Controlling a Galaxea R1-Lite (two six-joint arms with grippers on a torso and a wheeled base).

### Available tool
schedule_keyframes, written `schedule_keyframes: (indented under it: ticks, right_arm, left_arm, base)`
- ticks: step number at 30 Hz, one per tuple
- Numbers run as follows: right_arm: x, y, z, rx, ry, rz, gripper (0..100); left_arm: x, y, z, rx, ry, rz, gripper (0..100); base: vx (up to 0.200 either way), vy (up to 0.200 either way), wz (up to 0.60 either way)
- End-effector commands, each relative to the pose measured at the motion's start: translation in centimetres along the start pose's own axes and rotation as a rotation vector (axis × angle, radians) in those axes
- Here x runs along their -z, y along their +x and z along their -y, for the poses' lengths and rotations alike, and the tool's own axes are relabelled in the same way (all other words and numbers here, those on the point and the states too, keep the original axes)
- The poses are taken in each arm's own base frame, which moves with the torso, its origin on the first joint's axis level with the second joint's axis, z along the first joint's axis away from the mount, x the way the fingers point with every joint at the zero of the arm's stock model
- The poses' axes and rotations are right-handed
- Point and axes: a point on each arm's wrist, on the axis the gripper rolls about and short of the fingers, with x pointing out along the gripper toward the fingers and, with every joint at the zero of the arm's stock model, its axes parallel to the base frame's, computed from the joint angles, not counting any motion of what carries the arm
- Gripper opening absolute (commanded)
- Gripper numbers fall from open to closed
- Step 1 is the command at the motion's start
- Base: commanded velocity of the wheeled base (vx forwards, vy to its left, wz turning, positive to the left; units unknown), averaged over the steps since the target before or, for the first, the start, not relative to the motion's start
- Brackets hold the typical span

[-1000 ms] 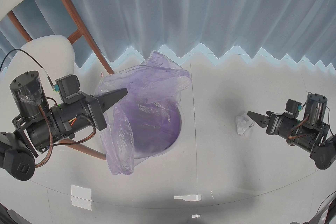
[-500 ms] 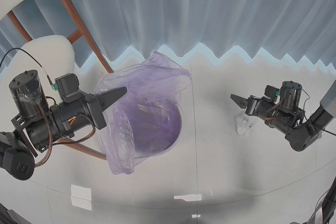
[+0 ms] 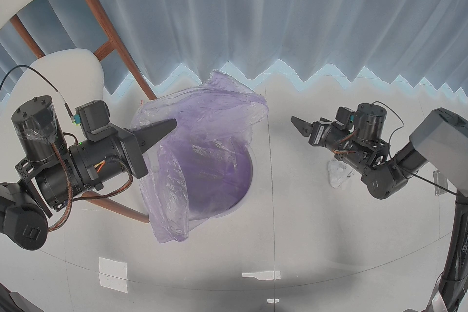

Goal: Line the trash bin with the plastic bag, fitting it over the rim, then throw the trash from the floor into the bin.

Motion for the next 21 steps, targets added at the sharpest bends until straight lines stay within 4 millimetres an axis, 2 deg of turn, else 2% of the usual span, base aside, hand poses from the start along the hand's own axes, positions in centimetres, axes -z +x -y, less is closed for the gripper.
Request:
schedule_keyframes:
  ticks: [1,2,4,5,10,15,21]
  right_arm:
    - [1.9,2.9,-2.3,-0.053,-0.006,0.000,100]
    - [2.0,3.3,-2.8,-0.068,-0.008,0.007,0]
    - [2.0,3.7,-3.4,-0.081,-0.011,0.016,0]
    - [2.1,4.1,-4.3,-0.100,-0.013,0.021,0]
    - [3.5,5.1,-6.7,-0.153,-0.017,0.010,0]
    - [4.8,5.5,-8.6,-0.189,-0.020,-0.002,0]
    - [5.2,5.5,-10.8,-0.238,-0.021,-0.004,0]
  left_arm:
    - [0.0,0.0,0.0,0.000,0.000,0.001,0]
    - [0.0,0.0,0.0,0.000,-0.001,0.001,0]
    - [0.0,0.0,0.0,0.000,0.000,0.001,0]
    - [-0.1,0.0,0.0,0.000,0.001,0.002,0]
    - [0.0,0.0,0.0,0.002,0.000,0.001,0]
    - [-0.1,0.1,0.0,0.001,0.007,0.005,0]
    - [-0.4,0.2,0.0,0.003,0.012,0.013,0]
  base:
    - [0.000,0.000,0.00]
    - [0.000,0.000,0.00]
    - [0.000,0.000,0.00]
    - [0.000,0.000,0.00]
    - [0.000,0.000,0.00]
    - [0.000,0.000,0.00]
    - [0.000,0.000,0.00]
